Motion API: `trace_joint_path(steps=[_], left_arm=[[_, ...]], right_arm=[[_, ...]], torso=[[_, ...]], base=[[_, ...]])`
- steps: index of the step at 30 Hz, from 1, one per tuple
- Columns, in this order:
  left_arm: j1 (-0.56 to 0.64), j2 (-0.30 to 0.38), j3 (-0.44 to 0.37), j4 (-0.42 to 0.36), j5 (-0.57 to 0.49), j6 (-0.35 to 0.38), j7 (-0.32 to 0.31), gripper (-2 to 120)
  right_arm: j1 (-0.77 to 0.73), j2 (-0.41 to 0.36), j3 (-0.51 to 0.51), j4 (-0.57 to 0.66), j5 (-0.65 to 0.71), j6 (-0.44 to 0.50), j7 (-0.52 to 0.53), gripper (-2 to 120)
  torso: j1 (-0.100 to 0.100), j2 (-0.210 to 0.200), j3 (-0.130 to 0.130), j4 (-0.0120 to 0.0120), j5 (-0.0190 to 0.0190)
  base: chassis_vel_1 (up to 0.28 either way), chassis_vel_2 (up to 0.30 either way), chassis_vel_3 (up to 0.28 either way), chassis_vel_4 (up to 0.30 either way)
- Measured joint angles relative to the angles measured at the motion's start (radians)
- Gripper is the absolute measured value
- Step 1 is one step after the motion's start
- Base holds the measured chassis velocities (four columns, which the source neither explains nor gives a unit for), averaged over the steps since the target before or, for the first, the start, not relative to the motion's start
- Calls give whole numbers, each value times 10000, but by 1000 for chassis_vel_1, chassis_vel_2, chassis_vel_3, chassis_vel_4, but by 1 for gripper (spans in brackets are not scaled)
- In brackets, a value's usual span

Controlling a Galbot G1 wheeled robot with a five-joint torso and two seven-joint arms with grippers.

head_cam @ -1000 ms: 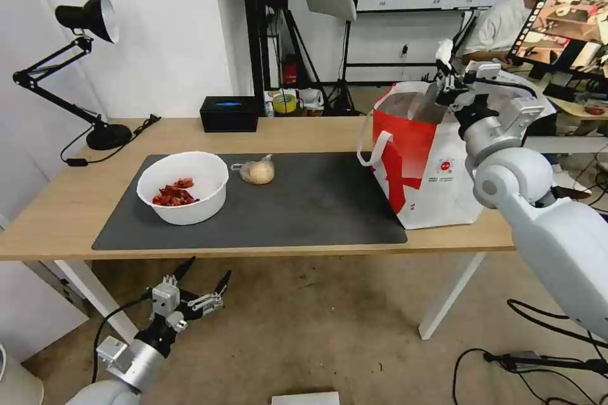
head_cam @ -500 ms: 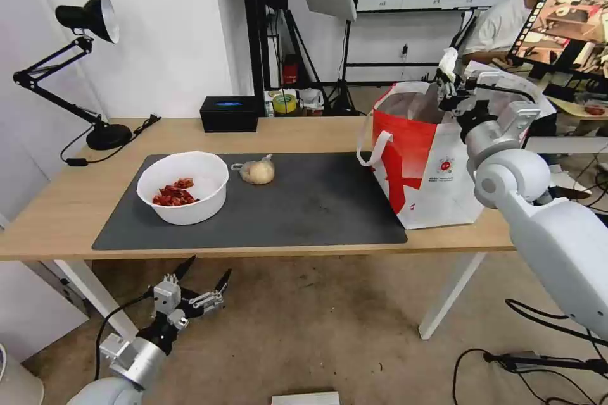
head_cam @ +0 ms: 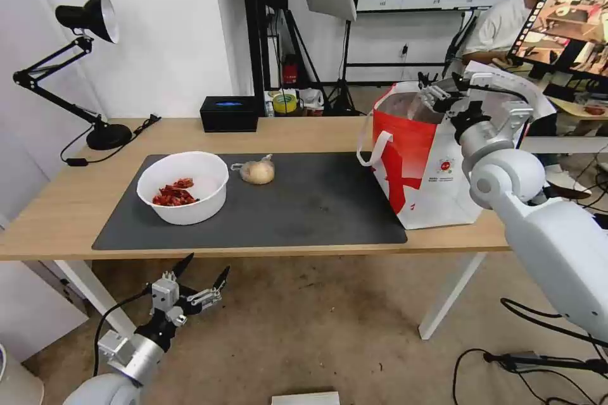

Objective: Pick up the trash from the table and place it into the takeout bag.

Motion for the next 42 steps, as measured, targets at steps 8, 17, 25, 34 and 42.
trace_joint_path(steps=[8, 17, 25, 34, 42], left_arm=[[44, -25, -42, -64, -1, 1, 0, 100], [145, -106, -103, -140, -3, -15, 0, 100], [227, -260, -119, -215, 51, -56, 10, 100], [401, -417, -252, -281, 89, -127, 52, 100], [459, -450, -296, -184, 91, -309, 70, 100]], right_arm=[[-341, -151, 20, 813, 61, -139, -58, 100], [-2296, -527, 452, 2710, 0, -314, -456, 100], [-4153, -704, 990, 4170, -674, -317, -505, 100], [-6622, -78, 1259, 4378, -2161, 154, -414, 100], [-8050, 487, 1282, 3778, -3193, 1207, -336, 100]], torso=[[0, 1, 0, 2, -1], [0, 2, 0, -1, 3], [0, 2, -1, -1, -2], [-1, 2, 0, -1, 0], [-1, 2, 0, 0, 0]], base=[[0, 0, 0, 0], [0, 0, 0, 0], [0, 0, 0, 0], [0, 0, 0, 0], [0, 0, 0, 0]])
